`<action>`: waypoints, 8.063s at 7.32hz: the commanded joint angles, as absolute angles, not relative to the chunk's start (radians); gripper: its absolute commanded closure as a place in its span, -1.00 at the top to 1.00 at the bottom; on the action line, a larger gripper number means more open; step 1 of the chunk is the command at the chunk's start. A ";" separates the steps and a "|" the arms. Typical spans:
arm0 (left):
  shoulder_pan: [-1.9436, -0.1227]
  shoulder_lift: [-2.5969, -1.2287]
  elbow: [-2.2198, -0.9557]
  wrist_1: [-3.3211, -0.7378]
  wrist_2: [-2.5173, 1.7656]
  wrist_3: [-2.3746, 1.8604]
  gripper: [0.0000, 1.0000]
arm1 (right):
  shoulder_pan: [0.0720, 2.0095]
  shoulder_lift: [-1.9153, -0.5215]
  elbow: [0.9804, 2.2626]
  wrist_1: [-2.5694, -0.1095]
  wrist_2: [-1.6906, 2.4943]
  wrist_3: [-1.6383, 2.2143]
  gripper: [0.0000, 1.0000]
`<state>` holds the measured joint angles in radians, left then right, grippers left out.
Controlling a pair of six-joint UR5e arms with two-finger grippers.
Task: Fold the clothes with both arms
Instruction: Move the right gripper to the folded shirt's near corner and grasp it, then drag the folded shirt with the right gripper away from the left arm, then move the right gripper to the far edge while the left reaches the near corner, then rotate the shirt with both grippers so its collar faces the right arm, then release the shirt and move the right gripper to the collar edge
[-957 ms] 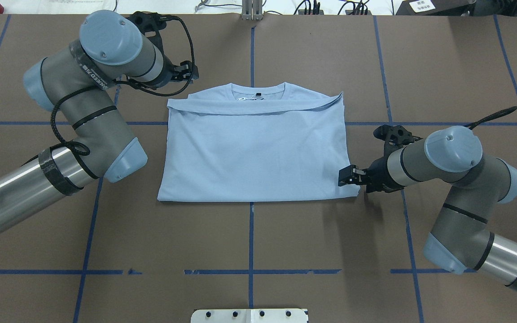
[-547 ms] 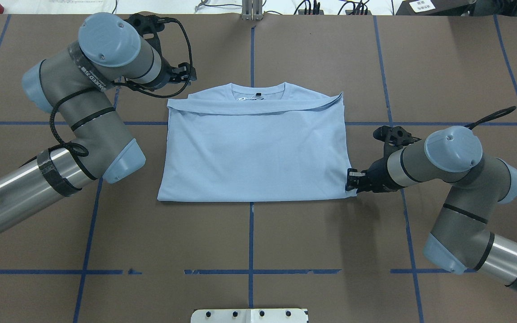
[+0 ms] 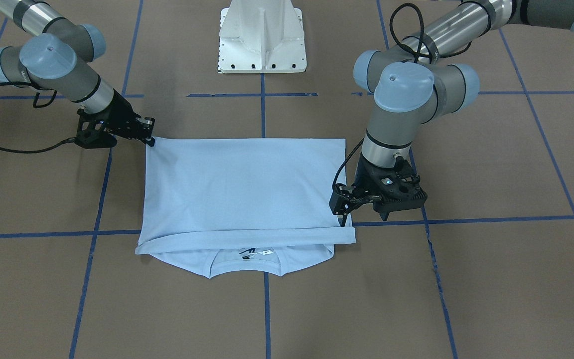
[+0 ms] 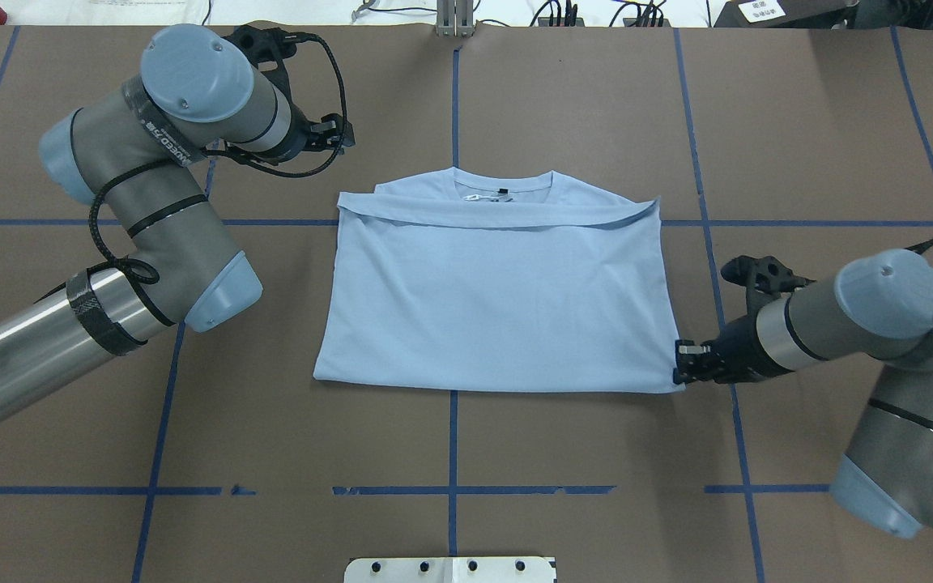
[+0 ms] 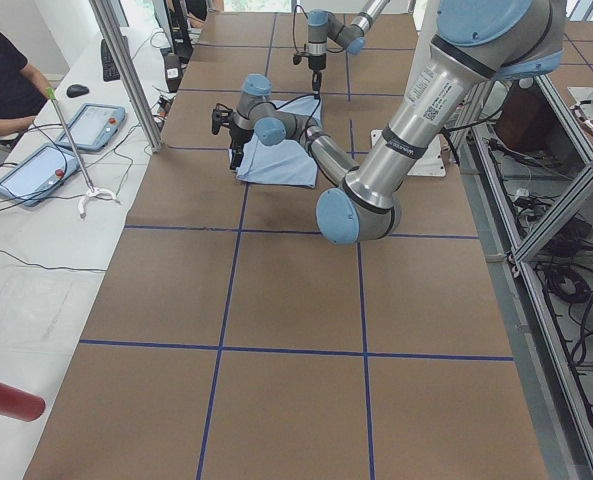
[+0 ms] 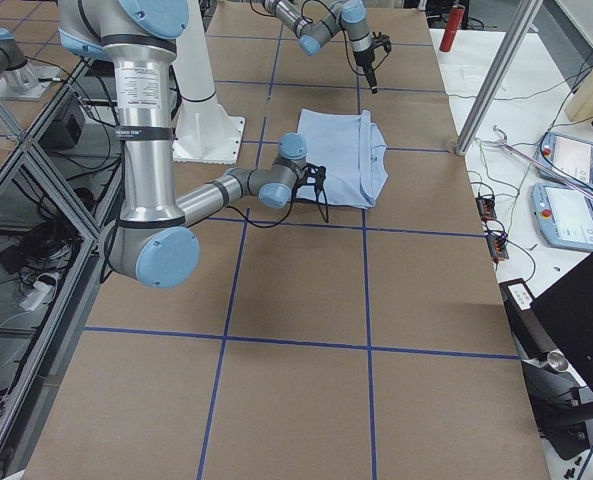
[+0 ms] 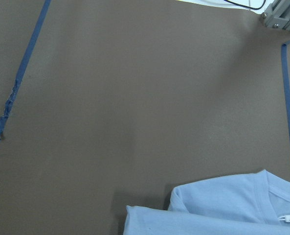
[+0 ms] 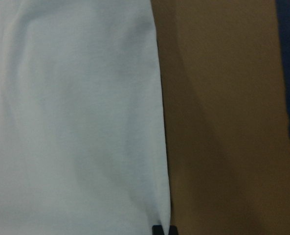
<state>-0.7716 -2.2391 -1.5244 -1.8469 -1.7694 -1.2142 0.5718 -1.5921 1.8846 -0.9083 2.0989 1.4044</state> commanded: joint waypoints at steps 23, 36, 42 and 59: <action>-0.299 -2.102 -1.755 -1.735 -1.763 -1.990 0.53 | 0.699 -1.589 2.094 -0.900 2.075 1.539 1.00; -0.552 -2.115 -1.691 -1.695 -1.758 -1.627 -1.00 | 0.703 -1.594 2.094 -0.900 2.075 1.540 1.00; -0.759 -2.382 -1.173 -2.070 -1.743 -1.222 -1.00 | 0.700 -1.588 2.071 -0.900 2.069 1.540 1.00; -0.821 -2.169 -1.428 -2.085 -1.825 -0.928 1.00 | 0.375 -1.160 1.934 -1.434 1.661 1.063 1.00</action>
